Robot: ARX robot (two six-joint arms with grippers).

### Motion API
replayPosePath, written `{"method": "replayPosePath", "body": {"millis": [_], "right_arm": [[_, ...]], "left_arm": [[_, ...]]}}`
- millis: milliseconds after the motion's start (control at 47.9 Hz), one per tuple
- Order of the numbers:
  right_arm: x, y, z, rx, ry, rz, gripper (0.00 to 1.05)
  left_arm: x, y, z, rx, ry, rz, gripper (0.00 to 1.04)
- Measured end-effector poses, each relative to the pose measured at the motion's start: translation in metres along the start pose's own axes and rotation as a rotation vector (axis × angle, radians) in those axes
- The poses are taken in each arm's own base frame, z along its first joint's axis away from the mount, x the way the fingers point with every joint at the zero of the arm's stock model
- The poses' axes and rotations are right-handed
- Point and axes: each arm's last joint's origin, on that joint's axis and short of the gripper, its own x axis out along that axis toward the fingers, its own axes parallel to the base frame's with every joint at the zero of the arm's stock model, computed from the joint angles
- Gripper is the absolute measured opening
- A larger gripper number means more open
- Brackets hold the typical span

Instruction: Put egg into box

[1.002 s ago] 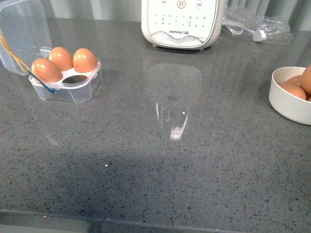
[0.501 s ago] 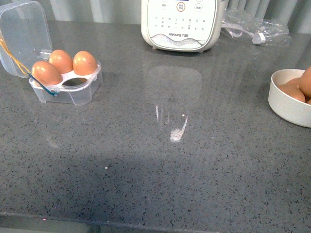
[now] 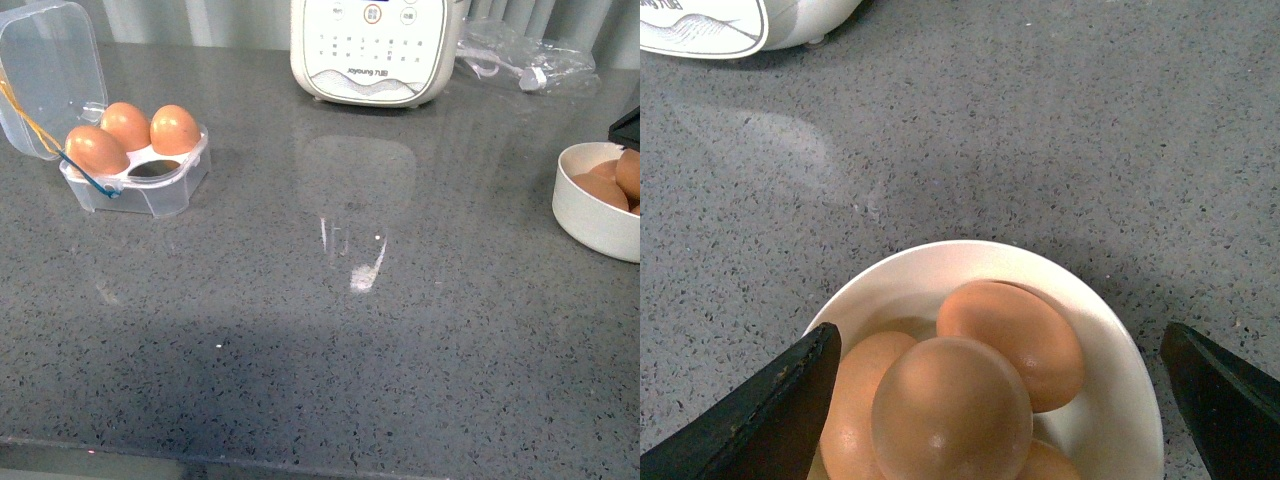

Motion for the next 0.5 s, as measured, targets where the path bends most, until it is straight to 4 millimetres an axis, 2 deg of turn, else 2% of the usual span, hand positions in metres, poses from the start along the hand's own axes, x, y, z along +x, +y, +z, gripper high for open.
{"method": "replayPosePath", "body": {"millis": [397, 439, 501], "right_arm": [[0.0043, 0.0008, -0.0082, -0.004, 0.027, 0.013, 0.97], [0.0043, 0.0007, -0.0083, -0.004, 0.027, 0.011, 0.93], [0.0043, 0.0007, -0.0081, -0.005, 0.025, 0.010, 0.81]], "left_arm": [[0.0000, 0.0000, 0.0000, 0.000, 0.000, 0.000, 0.98], [0.0000, 0.0000, 0.0000, 0.000, 0.000, 0.000, 0.98], [0.0000, 0.0000, 0.0000, 0.000, 0.000, 0.000, 0.98]]}}
